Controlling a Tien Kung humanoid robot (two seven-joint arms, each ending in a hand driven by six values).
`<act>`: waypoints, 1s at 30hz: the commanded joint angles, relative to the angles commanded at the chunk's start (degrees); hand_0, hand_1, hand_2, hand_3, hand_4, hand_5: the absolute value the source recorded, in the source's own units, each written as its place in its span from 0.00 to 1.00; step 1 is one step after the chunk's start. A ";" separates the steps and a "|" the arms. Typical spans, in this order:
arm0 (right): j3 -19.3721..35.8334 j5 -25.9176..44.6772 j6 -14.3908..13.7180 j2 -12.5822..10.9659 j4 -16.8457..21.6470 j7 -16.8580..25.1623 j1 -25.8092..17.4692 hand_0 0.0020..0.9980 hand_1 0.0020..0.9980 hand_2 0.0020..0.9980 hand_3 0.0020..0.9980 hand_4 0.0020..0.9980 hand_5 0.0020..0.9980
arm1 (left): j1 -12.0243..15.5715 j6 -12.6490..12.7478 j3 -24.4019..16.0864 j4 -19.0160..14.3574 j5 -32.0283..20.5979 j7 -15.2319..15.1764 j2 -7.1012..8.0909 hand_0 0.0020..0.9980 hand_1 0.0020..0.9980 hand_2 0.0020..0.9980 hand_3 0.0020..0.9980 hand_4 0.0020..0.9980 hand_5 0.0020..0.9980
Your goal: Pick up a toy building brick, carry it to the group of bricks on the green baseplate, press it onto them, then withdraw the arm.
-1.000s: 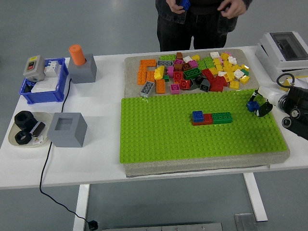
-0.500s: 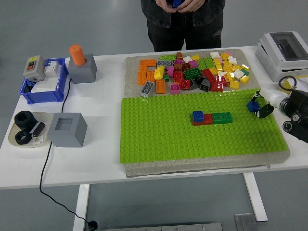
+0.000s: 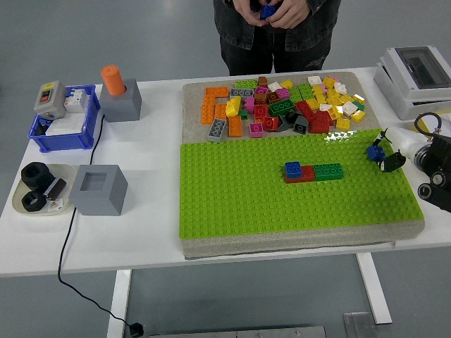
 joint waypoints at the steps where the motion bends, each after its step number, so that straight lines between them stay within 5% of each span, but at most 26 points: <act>1: -0.07 0.01 -0.12 -0.01 0.02 0.04 0.04 1.00 1.00 0.97 0.57 0.55 0.00 | -0.01 0.00 0.01 -0.01 -0.01 0.01 -0.01 0.86 0.90 0.87 0.64 0.92 0.49; 9: -0.97 0.15 -1.33 -0.34 0.79 0.19 0.31 1.00 1.00 0.97 0.57 0.55 0.00 | -0.09 0.00 0.03 0.01 0.03 -0.03 -0.03 0.86 0.90 0.87 0.64 0.92 0.49; 17: -7.08 -1.18 -9.85 -2.65 7.58 -0.35 -0.11 1.00 1.00 0.97 0.57 0.55 0.00 | -0.02 -0.01 0.11 0.03 -0.06 -0.07 -0.10 0.86 0.90 0.87 0.64 0.93 0.49; 23: -2.75 -6.33 -13.46 -3.03 14.06 -3.40 -1.87 1.00 1.00 0.97 0.57 0.55 0.00 | 0.02 -0.02 0.12 0.03 0.02 -0.08 -0.17 0.86 0.90 0.87 0.64 0.93 0.49; 30: -0.80 -8.99 -14.07 -2.09 16.29 -4.47 -2.61 1.00 1.00 0.96 0.57 0.55 0.00 | 0.05 -0.01 -0.07 0.04 0.26 -0.03 -0.14 0.86 0.90 0.87 0.64 0.93 0.49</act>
